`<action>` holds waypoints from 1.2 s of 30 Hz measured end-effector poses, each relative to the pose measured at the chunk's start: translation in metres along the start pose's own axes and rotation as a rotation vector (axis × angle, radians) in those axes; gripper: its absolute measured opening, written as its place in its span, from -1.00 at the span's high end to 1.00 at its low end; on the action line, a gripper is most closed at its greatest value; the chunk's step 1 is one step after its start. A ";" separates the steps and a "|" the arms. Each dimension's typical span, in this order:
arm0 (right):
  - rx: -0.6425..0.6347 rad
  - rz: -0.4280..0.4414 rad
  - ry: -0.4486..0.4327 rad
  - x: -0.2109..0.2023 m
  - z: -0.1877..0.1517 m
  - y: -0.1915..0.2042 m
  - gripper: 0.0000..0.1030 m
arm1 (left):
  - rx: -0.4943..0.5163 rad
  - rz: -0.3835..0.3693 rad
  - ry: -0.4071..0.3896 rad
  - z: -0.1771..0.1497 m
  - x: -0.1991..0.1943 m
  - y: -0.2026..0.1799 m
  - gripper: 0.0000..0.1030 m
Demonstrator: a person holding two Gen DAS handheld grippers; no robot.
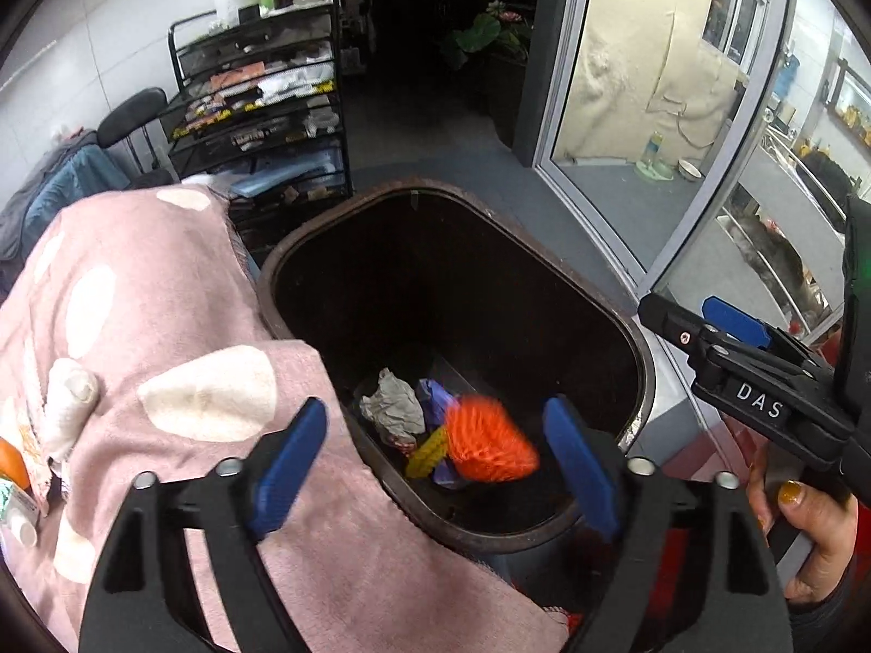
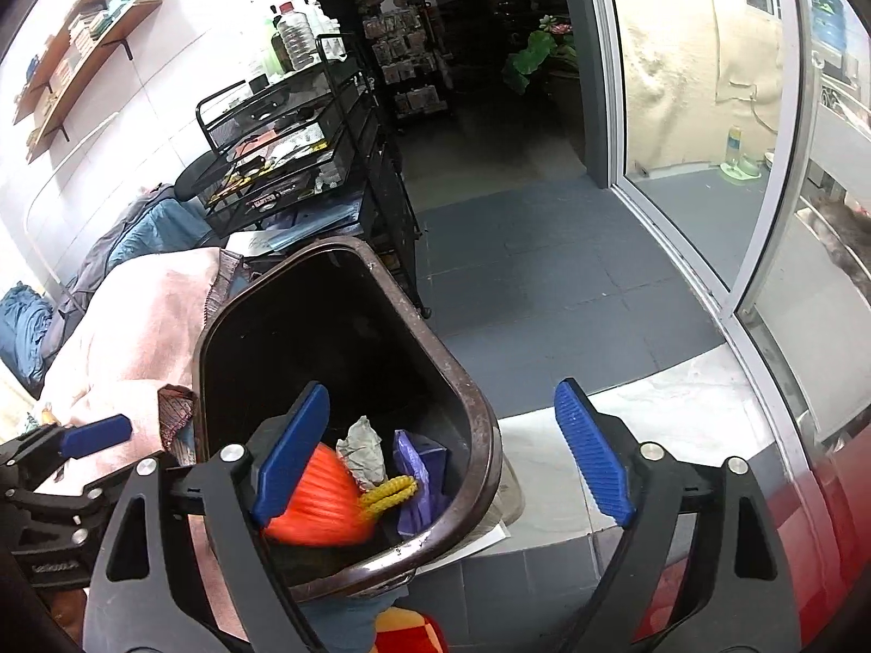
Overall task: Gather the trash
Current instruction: 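Open left tool over the bin to drop the orange mesh net, then move both tools back over the bed toward the remaining trash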
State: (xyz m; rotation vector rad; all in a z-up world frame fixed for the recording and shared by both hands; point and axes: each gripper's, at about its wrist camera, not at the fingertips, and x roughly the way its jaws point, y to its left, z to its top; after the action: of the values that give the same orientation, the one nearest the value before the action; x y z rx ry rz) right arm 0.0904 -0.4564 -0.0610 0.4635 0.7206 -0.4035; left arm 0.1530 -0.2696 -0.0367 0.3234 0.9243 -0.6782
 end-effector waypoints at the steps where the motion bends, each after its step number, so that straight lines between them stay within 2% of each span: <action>1: 0.000 0.000 -0.002 0.000 0.000 0.000 -0.74 | 0.002 0.006 -0.011 0.000 -0.003 0.000 -0.70; 8: -0.002 0.006 -0.001 0.002 -0.002 0.002 -0.78 | 0.020 0.044 -0.080 -0.003 -0.024 0.002 -0.83; 13: -0.004 0.021 0.001 0.002 -0.004 0.009 -0.79 | 0.014 0.053 -0.125 -0.006 -0.040 0.007 -0.86; 17: -0.021 0.043 0.003 0.002 -0.007 0.021 -0.80 | 0.022 0.096 -0.179 -0.013 -0.055 0.011 -0.87; 21: -0.048 0.068 0.003 0.000 -0.009 0.036 -0.80 | 0.024 0.122 -0.197 -0.022 -0.065 0.017 -0.88; 26: -0.084 0.110 0.003 -0.003 -0.012 0.059 -0.80 | -0.045 0.135 -0.194 -0.035 -0.075 0.042 -0.88; 36: -0.233 0.227 0.022 -0.007 -0.022 0.134 -0.80 | -0.205 0.246 -0.216 -0.080 -0.108 0.109 -0.88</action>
State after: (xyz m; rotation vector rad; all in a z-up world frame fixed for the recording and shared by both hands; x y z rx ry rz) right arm 0.1408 -0.3328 -0.0358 0.3249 0.7173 -0.1001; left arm 0.1299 -0.1029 0.0029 0.1732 0.7258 -0.3795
